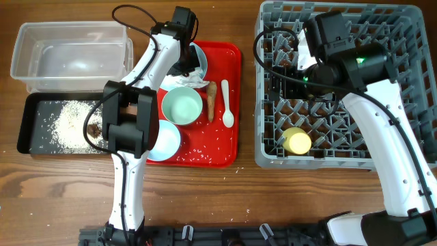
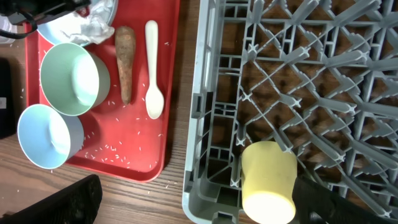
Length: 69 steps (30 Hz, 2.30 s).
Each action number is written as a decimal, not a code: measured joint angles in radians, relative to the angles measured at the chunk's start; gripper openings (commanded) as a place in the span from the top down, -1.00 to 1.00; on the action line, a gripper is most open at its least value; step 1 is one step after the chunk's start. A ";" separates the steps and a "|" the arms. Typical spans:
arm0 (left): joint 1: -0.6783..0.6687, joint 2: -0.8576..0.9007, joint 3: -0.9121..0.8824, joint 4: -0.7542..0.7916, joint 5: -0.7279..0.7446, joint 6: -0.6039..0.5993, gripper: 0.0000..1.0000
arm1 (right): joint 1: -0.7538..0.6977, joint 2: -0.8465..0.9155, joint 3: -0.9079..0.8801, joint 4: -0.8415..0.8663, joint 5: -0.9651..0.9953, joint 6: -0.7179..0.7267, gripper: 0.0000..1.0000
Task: Sort waste into correct bins and load items into the dishwasher rack
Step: 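Grasp the red wrapper and tissue from the white plate, left gripper, then carry the wrapper left and drop it into the clear plastic bin, then return the left gripper to the white plate and grasp remaining tissue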
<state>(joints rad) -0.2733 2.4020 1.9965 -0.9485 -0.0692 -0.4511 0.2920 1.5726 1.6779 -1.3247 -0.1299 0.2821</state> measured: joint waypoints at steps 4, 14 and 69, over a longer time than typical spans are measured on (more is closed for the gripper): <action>0.000 0.000 0.000 0.002 0.004 -0.003 0.92 | 0.000 0.000 0.000 0.000 0.000 0.000 -1.00; 0.053 -0.147 0.065 -0.080 0.015 -0.001 0.92 | 0.000 0.000 0.000 0.013 0.000 -0.027 -0.99; 0.418 -0.226 0.085 -0.067 0.306 0.291 -0.67 | 0.000 0.000 0.000 0.093 0.000 -0.068 -1.00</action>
<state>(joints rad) 0.1444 2.1761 2.0811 -1.0157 0.2371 -0.1604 0.2920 1.5726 1.6779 -1.2316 -0.1299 0.2146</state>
